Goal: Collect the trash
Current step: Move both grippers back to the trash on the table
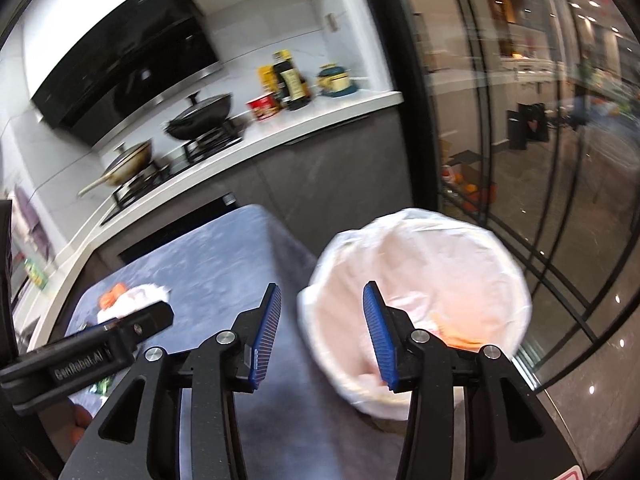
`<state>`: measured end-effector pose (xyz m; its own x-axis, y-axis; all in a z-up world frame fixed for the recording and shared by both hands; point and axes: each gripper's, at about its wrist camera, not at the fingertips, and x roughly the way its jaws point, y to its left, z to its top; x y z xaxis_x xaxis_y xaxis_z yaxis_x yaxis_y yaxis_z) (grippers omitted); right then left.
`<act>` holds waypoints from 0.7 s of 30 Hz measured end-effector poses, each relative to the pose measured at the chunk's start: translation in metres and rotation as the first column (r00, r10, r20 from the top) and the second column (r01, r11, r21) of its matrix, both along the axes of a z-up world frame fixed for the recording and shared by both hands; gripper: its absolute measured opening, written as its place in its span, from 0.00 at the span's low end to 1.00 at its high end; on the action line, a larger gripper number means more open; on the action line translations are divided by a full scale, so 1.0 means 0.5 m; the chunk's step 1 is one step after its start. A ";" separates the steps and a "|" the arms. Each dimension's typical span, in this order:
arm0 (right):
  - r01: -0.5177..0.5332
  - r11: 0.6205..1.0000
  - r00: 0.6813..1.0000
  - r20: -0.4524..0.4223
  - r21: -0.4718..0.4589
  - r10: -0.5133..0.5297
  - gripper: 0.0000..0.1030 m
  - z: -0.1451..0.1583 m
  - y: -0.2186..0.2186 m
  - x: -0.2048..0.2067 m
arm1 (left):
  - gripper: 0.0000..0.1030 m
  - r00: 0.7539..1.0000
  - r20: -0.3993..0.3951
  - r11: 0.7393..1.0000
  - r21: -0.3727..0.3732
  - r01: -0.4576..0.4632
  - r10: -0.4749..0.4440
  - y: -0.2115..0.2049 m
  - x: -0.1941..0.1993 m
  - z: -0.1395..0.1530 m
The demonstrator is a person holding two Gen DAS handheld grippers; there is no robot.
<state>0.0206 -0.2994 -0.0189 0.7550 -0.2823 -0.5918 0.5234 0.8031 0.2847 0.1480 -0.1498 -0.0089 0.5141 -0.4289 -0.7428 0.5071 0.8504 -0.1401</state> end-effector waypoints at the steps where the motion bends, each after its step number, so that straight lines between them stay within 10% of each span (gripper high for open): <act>1: -0.016 1.000 1.000 -0.002 -0.003 0.016 0.41 0.001 0.015 0.010 | 0.80 1.000 0.000 1.000 -0.003 -0.022 0.022 0.025 0.009 0.002; 21: -0.349 0.934 0.935 -0.045 0.071 0.352 0.41 -0.027 0.329 0.300 | 0.80 0.909 -0.056 0.911 -0.007 -0.413 0.412 0.450 0.224 -0.034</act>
